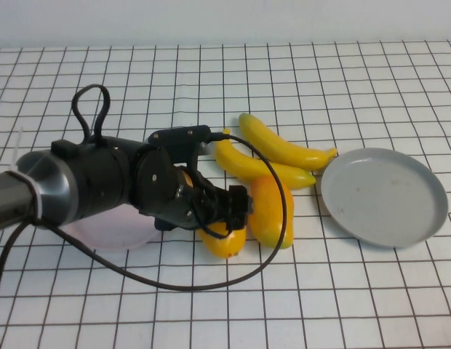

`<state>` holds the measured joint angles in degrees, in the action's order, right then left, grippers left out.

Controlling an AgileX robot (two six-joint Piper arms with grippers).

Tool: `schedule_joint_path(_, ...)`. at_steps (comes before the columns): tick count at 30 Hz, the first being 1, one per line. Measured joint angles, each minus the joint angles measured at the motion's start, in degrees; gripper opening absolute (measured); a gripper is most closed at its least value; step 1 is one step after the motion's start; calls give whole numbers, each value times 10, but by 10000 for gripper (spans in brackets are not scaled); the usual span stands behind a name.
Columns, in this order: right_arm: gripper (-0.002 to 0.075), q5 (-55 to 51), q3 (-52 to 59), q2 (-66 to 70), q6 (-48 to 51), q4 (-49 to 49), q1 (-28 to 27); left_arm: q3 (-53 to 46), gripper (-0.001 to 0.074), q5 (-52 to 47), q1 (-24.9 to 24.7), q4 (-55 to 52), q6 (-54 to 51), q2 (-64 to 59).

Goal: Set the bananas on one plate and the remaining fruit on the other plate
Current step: Put one type of fruit in the left plate

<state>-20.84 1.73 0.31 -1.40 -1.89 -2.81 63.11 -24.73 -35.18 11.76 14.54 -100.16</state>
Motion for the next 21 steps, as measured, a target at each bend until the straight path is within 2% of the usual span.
schedule_joint_path(11, -16, 0, 0, 0, 0, 0, 0, 0, 659, -1, 8, 23, -21, -35)
schedule_joint_path(16, -16, 0, 0, 0, 0, 0, 0, 0, 537, -1, 9, 12, -27, -35)
schedule_joint_path(21, -16, 0, 0, 0, 0, 0, 0, 0, 540, -1, 9, -17, -27, -26)
